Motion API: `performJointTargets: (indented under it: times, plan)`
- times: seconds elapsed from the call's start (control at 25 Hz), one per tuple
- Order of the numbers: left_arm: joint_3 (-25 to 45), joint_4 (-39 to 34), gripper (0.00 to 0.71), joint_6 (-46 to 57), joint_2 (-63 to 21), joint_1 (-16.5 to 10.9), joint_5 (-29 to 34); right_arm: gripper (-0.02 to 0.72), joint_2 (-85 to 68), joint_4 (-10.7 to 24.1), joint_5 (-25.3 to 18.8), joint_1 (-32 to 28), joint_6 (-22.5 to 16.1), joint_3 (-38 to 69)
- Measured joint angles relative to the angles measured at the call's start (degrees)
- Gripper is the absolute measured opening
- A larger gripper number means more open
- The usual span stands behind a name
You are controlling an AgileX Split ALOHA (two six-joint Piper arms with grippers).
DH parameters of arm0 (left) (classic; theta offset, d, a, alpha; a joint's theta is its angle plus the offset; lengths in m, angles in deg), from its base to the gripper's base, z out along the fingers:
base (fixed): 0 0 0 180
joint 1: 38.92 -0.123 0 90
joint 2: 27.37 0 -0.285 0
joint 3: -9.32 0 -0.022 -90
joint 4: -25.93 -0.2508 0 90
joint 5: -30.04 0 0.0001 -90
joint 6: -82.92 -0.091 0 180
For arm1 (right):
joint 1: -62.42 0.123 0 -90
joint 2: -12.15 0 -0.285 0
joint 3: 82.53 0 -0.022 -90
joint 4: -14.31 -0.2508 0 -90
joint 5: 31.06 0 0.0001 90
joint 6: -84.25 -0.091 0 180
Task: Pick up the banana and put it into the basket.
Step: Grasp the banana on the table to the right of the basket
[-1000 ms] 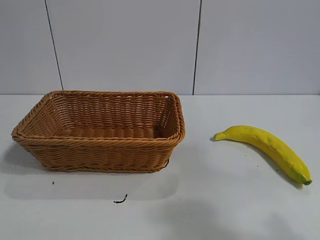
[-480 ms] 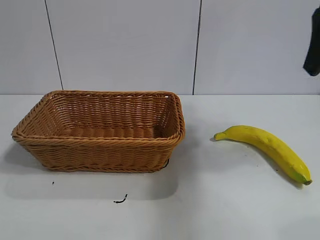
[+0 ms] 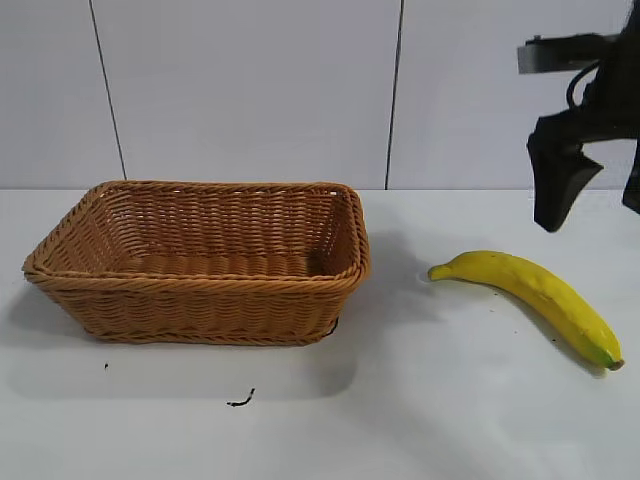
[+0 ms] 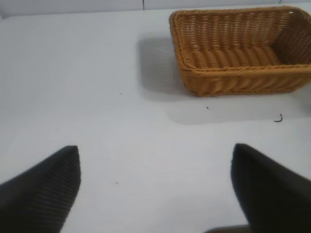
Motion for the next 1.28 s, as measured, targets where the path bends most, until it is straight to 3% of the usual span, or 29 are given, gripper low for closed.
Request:
performJointTargets:
  times: [0.52,0.6,0.76,0.8,1.04,1.28]
  plan:
    - [0.0,0.0,0.635,0.0,0.0,0.0,0.0,0.671,7.0,-0.3,5.8,-0.1,-3.0,0.0]
    - [0.0,0.0,0.635,0.0,0.0,0.0,0.0,0.587,7.0,-0.3,5.9,-0.1,-3.9,0.0]
    - [0.0,0.0,0.635,0.0,0.0,0.0,0.0,0.321,7.0,-0.1,5.9,-0.1,-4.7,0.0]
    - [0.0,0.0,0.635,0.0,0.0,0.0,0.0,0.286,7.0,-0.2,5.8,-0.1,-4.9,0.0]
    - [0.0,0.0,0.635,0.0,0.0,0.0,0.0,0.293,7.0,-0.1,4.8,-0.1,-5.1,-0.4]
    - [0.0,0.0,0.635,0.0,0.0,0.0,0.0,0.293,5.6,0.0,-1.7,-0.1,-5.1,-5.4]
